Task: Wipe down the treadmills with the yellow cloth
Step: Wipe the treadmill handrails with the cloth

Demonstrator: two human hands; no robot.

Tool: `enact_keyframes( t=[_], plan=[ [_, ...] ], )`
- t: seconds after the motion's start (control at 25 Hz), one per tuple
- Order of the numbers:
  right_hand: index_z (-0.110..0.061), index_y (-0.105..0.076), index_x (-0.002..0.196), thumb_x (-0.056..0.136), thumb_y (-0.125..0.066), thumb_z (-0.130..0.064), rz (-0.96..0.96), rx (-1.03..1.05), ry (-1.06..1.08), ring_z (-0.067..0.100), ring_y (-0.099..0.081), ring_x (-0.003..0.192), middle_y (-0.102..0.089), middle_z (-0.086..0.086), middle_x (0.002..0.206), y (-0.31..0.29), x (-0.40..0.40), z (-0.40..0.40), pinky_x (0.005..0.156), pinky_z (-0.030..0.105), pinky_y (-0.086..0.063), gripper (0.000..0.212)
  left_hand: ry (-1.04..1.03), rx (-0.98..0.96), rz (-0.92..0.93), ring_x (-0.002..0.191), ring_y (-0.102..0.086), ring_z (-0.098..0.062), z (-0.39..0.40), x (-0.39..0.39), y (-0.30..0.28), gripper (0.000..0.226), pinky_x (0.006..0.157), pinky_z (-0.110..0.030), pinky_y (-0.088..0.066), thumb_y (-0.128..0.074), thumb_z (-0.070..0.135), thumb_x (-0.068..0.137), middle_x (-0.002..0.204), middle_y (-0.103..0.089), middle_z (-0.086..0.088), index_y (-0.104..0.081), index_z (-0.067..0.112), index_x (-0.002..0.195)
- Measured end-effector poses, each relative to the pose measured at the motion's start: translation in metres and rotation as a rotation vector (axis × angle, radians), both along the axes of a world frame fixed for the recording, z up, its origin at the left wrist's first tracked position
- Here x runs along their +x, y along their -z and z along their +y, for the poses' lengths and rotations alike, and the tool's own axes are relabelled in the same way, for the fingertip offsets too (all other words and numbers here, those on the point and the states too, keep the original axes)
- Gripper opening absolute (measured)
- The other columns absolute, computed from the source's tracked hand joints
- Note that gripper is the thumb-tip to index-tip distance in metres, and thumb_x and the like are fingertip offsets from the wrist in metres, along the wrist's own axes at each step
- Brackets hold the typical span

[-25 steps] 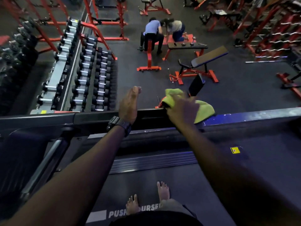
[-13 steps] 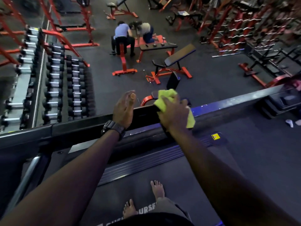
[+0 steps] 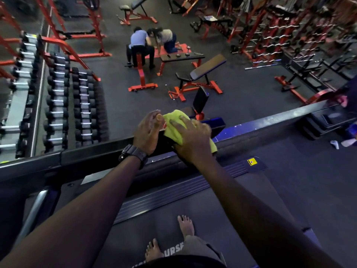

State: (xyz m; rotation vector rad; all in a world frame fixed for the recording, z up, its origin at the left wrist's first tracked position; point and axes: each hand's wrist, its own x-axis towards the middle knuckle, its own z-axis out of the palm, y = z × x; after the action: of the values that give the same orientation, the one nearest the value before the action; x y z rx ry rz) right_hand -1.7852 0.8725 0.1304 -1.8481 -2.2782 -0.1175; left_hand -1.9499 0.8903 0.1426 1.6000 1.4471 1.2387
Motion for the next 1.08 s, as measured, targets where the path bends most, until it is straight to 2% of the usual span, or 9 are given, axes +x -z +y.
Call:
enact_keyframes(
  t=[0.16, 0.24, 0.36, 0.48, 0.6, 0.68, 0.8, 0.88, 1.08],
  plan=[
    [-0.042, -0.042, 0.143, 0.072, -0.038, -0.061, 0.234, -0.006, 0.348, 0.035, -0.051, 0.122, -0.038, -0.008, 0.154, 0.001, 0.082, 0.031, 0.100, 0.051, -0.042, 0.074, 0.017, 0.001, 0.031, 0.099, -0.056, -0.004, 0.001, -0.003, 0.005, 0.098, 0.077, 0.000, -0.036, -0.018, 0.090, 0.075, 0.114, -0.063, 0.005, -0.060, 0.016, 0.125],
    [-0.043, -0.042, 0.141, 0.078, -0.045, -0.057, 0.324, -0.045, 0.475, 0.037, -0.045, 0.127, -0.033, -0.008, 0.155, 0.001, 0.056, 0.031, 0.099, 0.051, -0.040, 0.064, 0.017, -0.023, 0.070, 0.096, -0.059, -0.008, 0.004, -0.003, 0.009, 0.084, 0.079, -0.015, -0.044, -0.022, 0.081, 0.081, 0.113, -0.065, 0.003, -0.059, 0.019, 0.125],
    [-0.045, -0.039, 0.141, 0.080, -0.062, -0.046, 0.132, -0.020, 0.180, 0.038, -0.044, 0.123, -0.033, -0.008, 0.154, 0.004, -0.018, 0.002, 0.091, 0.051, -0.044, 0.065, 0.020, -0.020, 0.077, 0.096, -0.060, -0.010, 0.005, -0.003, 0.011, 0.079, 0.072, -0.006, -0.038, -0.024, 0.076, 0.081, 0.113, -0.067, 0.000, -0.059, 0.020, 0.125],
    [-0.042, -0.040, 0.142, 0.074, -0.056, -0.055, 0.036, 0.001, -0.084, 0.036, -0.054, 0.109, -0.039, -0.009, 0.152, -0.002, 0.024, 0.006, 0.080, 0.043, -0.051, 0.071, 0.007, -0.021, 0.101, 0.087, -0.058, -0.012, 0.003, -0.003, 0.011, 0.075, 0.064, 0.001, -0.033, -0.024, 0.069, 0.084, 0.103, -0.068, -0.008, -0.060, 0.017, 0.124],
    [-0.041, -0.047, 0.138, 0.071, -0.035, -0.060, 0.249, 0.031, 0.372, 0.036, -0.054, 0.114, -0.043, -0.011, 0.149, 0.004, 0.082, 0.029, 0.093, 0.049, -0.048, 0.070, -0.006, -0.020, 0.114, 0.089, -0.057, -0.009, 0.000, 0.000, 0.006, 0.077, 0.065, 0.000, -0.033, -0.022, 0.070, 0.083, 0.101, -0.065, 0.002, -0.060, 0.017, 0.123],
    [-0.039, -0.052, 0.134, 0.074, -0.035, -0.058, 0.290, 0.042, 0.431, 0.036, -0.050, 0.123, -0.046, -0.006, 0.147, 0.008, 0.045, 0.026, 0.101, 0.052, -0.041, 0.065, -0.024, -0.040, 0.066, 0.089, -0.056, -0.007, -0.001, 0.006, 0.000, 0.074, 0.066, -0.003, -0.034, -0.022, 0.068, 0.086, 0.102, -0.063, 0.006, -0.061, 0.015, 0.120],
    [-0.037, -0.050, 0.132, 0.078, -0.051, -0.045, 0.159, 0.036, 0.025, 0.037, -0.048, 0.125, -0.048, -0.001, 0.145, 0.011, -0.044, -0.009, 0.100, 0.054, -0.040, 0.054, -0.094, -0.014, -0.025, 0.097, -0.054, -0.006, -0.004, 0.003, -0.004, 0.067, 0.080, -0.014, -0.039, -0.022, 0.057, 0.093, 0.106, -0.059, 0.008, -0.063, 0.010, 0.118],
    [-0.038, -0.048, 0.136, 0.077, -0.057, -0.048, 0.059, 0.040, -0.195, 0.034, -0.050, 0.122, -0.049, -0.002, 0.145, 0.007, -0.029, -0.008, 0.097, 0.052, -0.041, 0.060, -0.153, 0.007, -0.053, 0.104, -0.054, -0.005, -0.009, -0.014, -0.002, 0.077, 0.084, -0.007, -0.036, -0.019, 0.065, 0.090, 0.111, -0.058, 0.008, -0.063, 0.009, 0.120],
    [-0.034, -0.055, 0.135, 0.074, -0.047, -0.047, 0.279, 0.061, 0.258, 0.035, -0.051, 0.125, -0.049, -0.004, 0.146, 0.011, 0.014, 0.011, 0.101, 0.053, -0.041, 0.063, -0.248, 0.042, -0.078, 0.117, -0.053, -0.006, -0.037, -0.074, 0.005, 0.099, 0.093, -0.003, -0.034, -0.013, 0.083, 0.081, 0.124, -0.058, 0.006, -0.061, 0.009, 0.126]
  ],
)
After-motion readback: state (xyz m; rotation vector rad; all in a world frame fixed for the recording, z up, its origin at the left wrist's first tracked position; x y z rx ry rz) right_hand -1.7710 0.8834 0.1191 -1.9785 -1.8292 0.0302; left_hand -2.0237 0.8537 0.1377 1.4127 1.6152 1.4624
